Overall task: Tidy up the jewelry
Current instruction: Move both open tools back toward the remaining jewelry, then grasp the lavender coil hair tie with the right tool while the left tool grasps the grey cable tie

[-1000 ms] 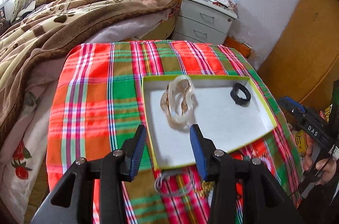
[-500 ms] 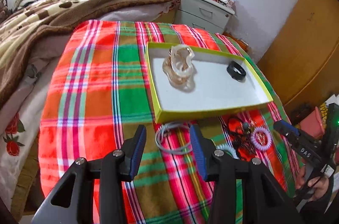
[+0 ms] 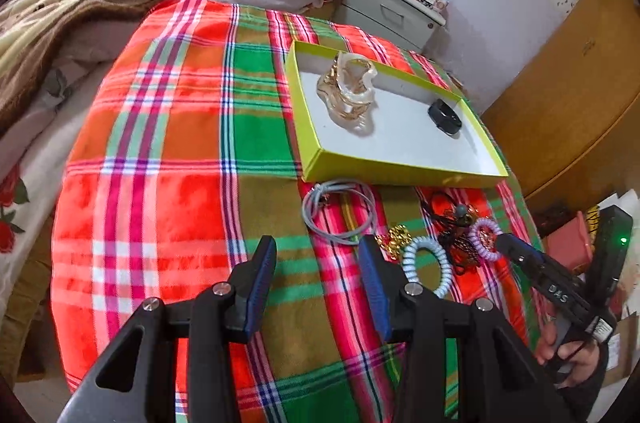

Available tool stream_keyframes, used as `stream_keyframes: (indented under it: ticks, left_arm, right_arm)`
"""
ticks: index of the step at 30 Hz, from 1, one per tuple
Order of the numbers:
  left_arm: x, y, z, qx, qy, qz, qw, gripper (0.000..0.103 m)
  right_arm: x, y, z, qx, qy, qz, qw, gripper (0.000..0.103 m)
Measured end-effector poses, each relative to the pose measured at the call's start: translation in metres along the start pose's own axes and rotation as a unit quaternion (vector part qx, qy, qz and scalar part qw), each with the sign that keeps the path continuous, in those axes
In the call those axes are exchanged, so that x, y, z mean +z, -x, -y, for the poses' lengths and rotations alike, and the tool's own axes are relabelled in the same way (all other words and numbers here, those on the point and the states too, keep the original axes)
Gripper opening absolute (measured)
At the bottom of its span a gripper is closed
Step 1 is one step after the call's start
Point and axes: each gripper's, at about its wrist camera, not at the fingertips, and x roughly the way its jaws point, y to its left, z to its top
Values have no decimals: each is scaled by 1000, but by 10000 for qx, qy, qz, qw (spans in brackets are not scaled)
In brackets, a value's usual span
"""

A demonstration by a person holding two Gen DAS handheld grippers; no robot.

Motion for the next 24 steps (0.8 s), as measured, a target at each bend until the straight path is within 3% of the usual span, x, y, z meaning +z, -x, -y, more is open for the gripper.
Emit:
stream_keyframes:
  ticks: [4, 6, 11, 24]
  left_arm:
    - [-3, -2, 1, 80, -21, -39, 10000, 44]
    - [-2, -1, 2, 38, -24, -36, 10000, 44]
    - [0, -4, 2, 93, 0, -68, 9999, 44]
    - [13, -18, 3, 295, -7, -146, 9995, 44]
  right_arm:
    - [-2, -3, -3, -19, 39, -18, 10000, 35]
    - [-2, -4, -3, -65, 39, -25, 10000, 19]
    - [-1, 0, 0, -101, 25, 60, 9999, 11]
    - [7, 20, 15, 103, -64, 428, 9990, 10]
